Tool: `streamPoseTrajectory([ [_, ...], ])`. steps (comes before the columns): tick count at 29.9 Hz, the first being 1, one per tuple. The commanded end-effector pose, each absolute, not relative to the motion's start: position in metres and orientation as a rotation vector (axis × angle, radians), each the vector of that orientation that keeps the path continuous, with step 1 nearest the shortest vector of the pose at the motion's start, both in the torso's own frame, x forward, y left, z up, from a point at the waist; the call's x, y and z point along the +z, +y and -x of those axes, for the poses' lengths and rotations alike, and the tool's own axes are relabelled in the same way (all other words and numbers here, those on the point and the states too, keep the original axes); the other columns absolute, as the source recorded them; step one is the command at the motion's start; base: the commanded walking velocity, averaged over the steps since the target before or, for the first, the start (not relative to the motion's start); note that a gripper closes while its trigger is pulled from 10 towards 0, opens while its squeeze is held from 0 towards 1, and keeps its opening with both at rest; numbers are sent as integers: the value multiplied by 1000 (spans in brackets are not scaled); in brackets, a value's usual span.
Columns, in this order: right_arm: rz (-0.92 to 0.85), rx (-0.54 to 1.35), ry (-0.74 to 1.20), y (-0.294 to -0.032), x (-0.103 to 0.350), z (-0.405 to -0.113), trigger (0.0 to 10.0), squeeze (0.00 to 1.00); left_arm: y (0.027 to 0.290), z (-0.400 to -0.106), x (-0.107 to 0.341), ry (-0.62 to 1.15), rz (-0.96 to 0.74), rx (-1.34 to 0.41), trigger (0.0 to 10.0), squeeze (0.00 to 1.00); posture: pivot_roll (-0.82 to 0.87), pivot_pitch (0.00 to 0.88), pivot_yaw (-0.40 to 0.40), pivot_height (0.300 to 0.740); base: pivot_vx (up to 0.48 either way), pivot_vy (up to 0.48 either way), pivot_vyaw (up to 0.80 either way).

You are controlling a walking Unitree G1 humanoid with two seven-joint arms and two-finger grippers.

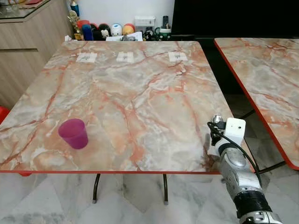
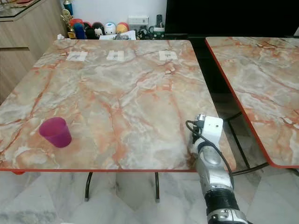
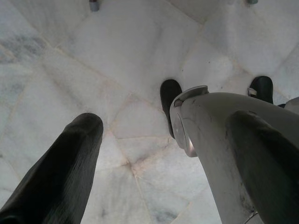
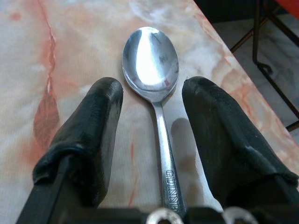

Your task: Setting the table

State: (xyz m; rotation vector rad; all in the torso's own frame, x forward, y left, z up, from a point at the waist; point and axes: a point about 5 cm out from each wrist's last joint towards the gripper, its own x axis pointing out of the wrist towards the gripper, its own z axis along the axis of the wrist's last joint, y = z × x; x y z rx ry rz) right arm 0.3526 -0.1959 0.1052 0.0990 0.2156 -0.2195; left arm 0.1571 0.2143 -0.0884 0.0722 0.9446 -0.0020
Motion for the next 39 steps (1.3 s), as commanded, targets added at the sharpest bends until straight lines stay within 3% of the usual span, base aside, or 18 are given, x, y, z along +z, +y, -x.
streamPoseTrajectory([
  [1,-130,-219,236,-197,103,-353,10000,0,214,-143,-94,1003,-74,-6,10000,0,42,146,-8,740,0,0,0],
  [27,-161,-162,341,-187,82,-349,10000,0,208,-147,-94,1007,-67,-21,10000,0,44,147,-8,740,0,0,0],
  [28,-162,-162,341,-187,82,-349,8588,0,208,-147,-94,1007,-67,-22,10000,0,44,147,-8,740,0,0,0],
  [29,-163,-161,341,-187,82,-349,3765,0,208,-147,-95,1008,-67,-22,10000,0,44,147,-8,740,0,0,0],
  [30,-163,-160,341,-187,82,-349,157,0,208,-147,-95,1008,-67,-23,10000,0,44,147,-8,740,0,0,0],
  [39,-162,-154,339,-186,82,-350,0,0,207,-145,-95,1014,-65,-28,10000,0,44,143,-8,740,0,0,0],
])
